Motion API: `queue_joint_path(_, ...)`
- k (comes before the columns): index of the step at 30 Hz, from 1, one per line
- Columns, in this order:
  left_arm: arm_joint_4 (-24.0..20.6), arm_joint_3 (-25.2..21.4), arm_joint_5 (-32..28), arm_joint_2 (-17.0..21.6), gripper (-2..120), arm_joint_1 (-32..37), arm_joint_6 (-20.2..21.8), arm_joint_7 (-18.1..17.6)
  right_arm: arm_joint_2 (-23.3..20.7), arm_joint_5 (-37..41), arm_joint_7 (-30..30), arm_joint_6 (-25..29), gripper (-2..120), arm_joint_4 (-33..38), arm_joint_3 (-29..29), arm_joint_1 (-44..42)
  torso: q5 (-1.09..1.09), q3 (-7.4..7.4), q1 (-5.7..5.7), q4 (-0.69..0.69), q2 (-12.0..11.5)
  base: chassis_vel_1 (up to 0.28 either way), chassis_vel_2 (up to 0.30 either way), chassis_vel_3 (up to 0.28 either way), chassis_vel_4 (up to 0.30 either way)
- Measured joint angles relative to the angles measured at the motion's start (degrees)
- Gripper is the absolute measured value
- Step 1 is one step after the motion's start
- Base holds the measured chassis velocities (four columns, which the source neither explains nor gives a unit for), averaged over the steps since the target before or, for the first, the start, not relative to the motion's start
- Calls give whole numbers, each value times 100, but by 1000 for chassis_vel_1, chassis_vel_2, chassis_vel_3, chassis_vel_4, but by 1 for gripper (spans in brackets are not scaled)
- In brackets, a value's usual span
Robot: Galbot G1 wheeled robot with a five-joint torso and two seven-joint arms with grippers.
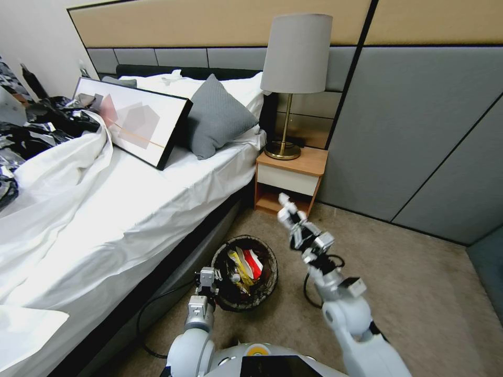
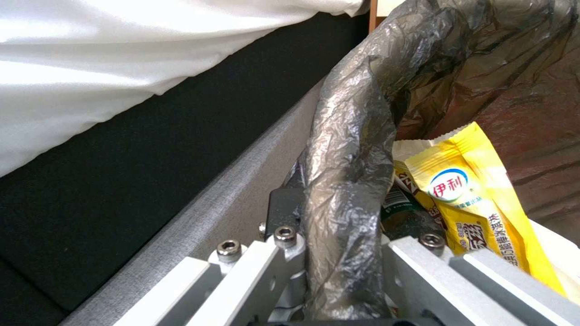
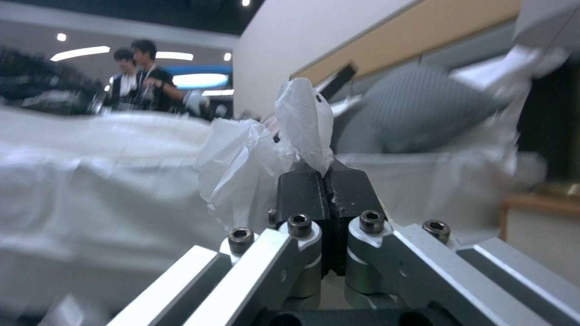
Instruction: Pick up the trash bin, then pick up the garbage from the floor and place it into the trash bin.
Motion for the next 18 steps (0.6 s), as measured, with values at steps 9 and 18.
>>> queue_joint_path(9,2,16,15,-21,1,-4,0,6,48,-364,136,169,0,-1115,-601,8,-15,0,0,1,0,0,0,0,0)
queue_joint_path(18,1,68,58,-27,1,21,0,8,86,-357,275,130,0,-1599,-691,323,1,0,0,0,0,0,0,0,0)
